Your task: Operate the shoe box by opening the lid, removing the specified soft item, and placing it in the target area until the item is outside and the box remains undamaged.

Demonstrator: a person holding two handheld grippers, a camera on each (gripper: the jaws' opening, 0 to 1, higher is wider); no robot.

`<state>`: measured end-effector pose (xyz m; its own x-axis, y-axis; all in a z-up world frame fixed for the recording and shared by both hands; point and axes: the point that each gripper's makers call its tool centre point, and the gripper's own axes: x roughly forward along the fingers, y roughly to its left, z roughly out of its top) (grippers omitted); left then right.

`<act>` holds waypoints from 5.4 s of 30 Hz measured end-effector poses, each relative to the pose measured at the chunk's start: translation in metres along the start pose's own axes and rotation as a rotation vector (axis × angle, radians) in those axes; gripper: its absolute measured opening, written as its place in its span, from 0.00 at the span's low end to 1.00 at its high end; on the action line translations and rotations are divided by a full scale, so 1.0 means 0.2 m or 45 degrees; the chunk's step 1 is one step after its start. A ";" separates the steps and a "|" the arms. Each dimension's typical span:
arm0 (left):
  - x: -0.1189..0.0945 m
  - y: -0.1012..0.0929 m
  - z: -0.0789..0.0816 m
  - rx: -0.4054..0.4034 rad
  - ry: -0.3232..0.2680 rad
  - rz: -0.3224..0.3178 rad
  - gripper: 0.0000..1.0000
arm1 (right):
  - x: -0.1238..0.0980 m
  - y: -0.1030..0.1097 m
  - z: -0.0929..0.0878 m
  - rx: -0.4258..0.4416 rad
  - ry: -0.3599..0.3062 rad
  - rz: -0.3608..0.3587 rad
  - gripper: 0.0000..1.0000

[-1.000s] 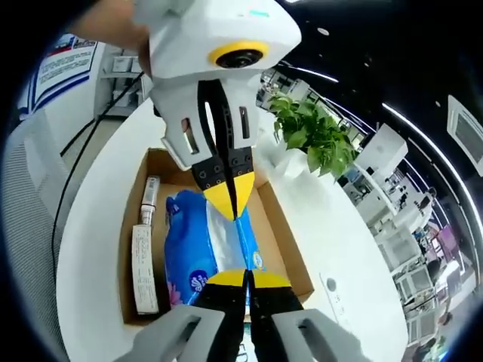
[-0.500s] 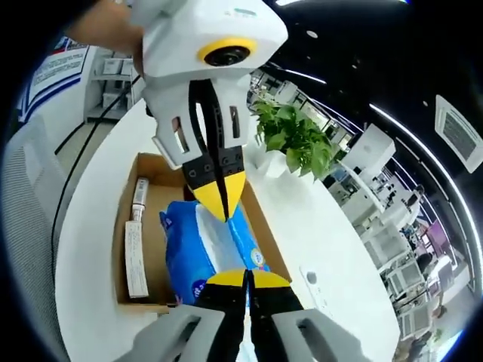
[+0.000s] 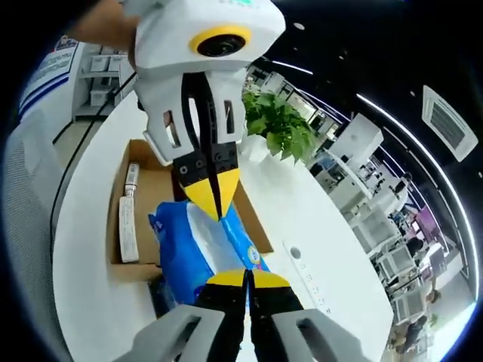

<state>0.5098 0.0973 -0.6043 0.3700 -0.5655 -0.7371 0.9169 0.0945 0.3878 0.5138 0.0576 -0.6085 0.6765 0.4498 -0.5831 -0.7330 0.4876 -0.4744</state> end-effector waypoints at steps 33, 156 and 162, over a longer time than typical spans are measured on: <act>0.28 -0.11 0.39 0.105 -0.065 -0.118 0.00 | -0.24 -0.17 -0.41 0.124 0.110 -0.159 0.00; 0.93 -0.41 0.62 0.038 -0.112 -0.279 0.04 | -0.33 -0.10 -1.24 0.427 0.387 -0.233 0.02; 0.87 -0.39 0.59 -0.012 -0.122 -0.284 0.09 | -0.34 -0.08 -1.20 0.444 0.372 -0.228 0.08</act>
<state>0.4844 -0.1052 -0.6980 0.1428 -0.6480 -0.7481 0.9758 -0.0343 0.2160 0.4631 -0.1613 -0.7199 0.7051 0.1318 -0.6967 -0.5058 0.7821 -0.3639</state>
